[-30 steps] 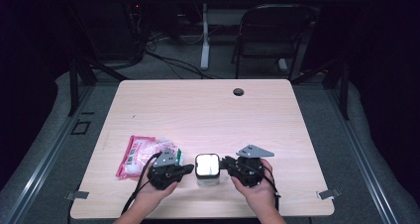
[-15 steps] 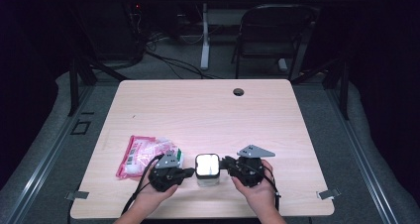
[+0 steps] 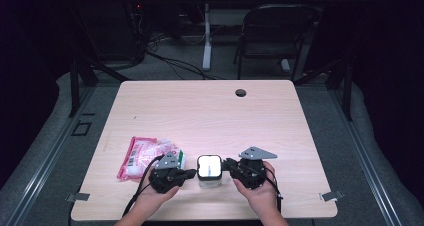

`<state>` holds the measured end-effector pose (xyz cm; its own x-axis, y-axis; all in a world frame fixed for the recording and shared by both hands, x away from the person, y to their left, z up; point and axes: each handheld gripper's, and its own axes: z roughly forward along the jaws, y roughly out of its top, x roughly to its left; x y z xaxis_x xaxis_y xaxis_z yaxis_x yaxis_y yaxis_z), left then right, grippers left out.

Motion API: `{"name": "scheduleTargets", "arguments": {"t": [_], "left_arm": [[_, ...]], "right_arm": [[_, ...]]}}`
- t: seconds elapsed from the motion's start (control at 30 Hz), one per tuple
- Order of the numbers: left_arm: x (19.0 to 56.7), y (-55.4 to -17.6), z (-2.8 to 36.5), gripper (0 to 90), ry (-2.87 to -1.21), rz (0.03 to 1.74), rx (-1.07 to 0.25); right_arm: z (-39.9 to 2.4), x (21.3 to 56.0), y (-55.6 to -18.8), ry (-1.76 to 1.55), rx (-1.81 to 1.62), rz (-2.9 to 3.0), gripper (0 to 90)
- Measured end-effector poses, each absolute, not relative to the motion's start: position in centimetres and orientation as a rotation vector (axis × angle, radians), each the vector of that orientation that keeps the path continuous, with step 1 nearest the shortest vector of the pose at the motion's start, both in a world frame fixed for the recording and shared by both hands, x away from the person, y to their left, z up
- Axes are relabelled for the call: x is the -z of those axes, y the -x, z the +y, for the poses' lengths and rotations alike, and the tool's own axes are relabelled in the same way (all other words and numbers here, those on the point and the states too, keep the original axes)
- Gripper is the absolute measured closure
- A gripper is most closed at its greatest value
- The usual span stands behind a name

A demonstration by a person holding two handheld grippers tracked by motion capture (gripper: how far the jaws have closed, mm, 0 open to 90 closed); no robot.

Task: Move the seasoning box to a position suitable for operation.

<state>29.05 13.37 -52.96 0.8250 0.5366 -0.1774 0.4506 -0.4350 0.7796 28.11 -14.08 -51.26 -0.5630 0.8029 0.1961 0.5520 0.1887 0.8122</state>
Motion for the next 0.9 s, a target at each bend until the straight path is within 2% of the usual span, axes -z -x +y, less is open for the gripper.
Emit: {"name": "scheduleTargets", "arguments": {"t": [0.9], "left_arm": [[52.9,-29.06,13.39,90.0,-2.092,0.731,-0.095]], "right_arm": [[-14.24,51.44,-28.06,-1.301,-1.337,2.18,81.9]]}}
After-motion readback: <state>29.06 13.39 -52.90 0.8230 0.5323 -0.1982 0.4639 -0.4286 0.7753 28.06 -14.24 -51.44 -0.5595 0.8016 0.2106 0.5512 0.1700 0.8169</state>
